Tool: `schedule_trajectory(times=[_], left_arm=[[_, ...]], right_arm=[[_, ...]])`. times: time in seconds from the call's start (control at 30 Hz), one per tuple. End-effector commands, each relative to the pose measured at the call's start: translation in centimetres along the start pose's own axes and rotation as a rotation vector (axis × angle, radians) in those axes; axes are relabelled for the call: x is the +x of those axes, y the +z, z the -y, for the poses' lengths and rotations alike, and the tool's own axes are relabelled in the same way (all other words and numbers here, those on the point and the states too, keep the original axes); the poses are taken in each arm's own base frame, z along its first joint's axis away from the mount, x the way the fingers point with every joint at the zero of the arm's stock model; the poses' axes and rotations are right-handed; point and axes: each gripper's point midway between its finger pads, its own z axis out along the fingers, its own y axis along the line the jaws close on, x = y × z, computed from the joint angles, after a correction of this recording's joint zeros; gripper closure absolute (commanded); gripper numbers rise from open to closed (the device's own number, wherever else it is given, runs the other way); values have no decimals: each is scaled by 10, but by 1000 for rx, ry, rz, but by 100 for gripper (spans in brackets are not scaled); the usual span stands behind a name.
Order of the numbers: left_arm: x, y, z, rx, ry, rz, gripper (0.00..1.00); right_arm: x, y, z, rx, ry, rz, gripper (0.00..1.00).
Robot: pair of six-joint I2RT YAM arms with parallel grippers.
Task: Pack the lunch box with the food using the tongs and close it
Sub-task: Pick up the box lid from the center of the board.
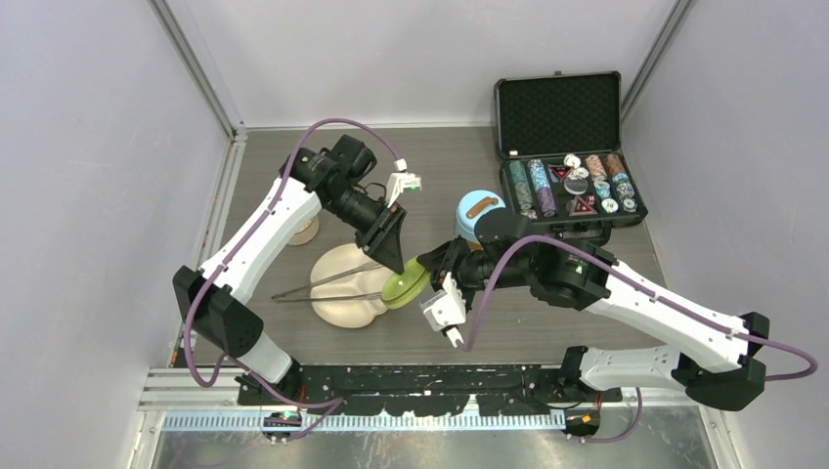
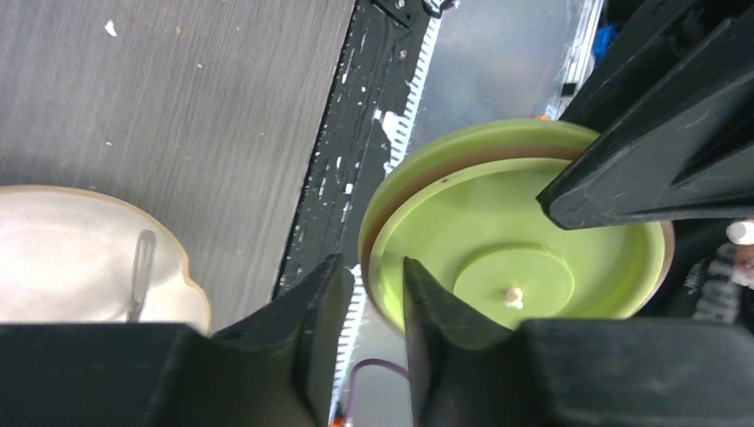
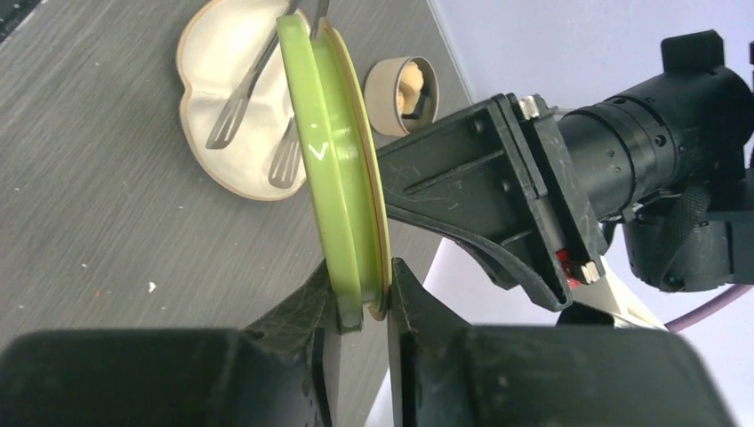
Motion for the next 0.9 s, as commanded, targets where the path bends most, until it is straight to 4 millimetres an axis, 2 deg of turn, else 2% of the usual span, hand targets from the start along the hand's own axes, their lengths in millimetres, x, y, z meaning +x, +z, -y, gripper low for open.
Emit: schedule_trajectory(times=[0.0,0.07,0.13,0.27,0.33,0.4,0.5,0.63,0.73,0.8,0.87], left_arm=[[-11,-14,10,-28,61,52,56],[-17,-26,4,-81,73,94,46],[-29,-48,-8,-144,72,186,35],[-54,-111,-38,-274,29,440,26],[-57,-134,-51,-351,14,514,19],[-57,-147,-60,-421,19,554,11],[-56,-158,-71,-516,25,579,6],[-62,-177,-76,-599,46,624,6],[-67,-182,-77,-618,57,661,9],[-71,-181,-79,-615,70,692,13],[-70,-173,-81,-570,38,711,18]], right_arm=[[-3,-7,19,93,91,-4,91],[0,-10,25,125,171,-27,96],[8,-12,29,158,273,-73,99],[31,-18,28,180,473,-174,100],[49,-20,30,184,602,-228,100],[74,-24,35,197,754,-295,100],[115,-29,35,194,974,-406,99],[160,-36,37,183,1289,-463,100],[174,-38,37,155,1527,-423,100],[173,-34,35,121,1672,-353,98],[165,-23,37,96,1780,-258,97]])
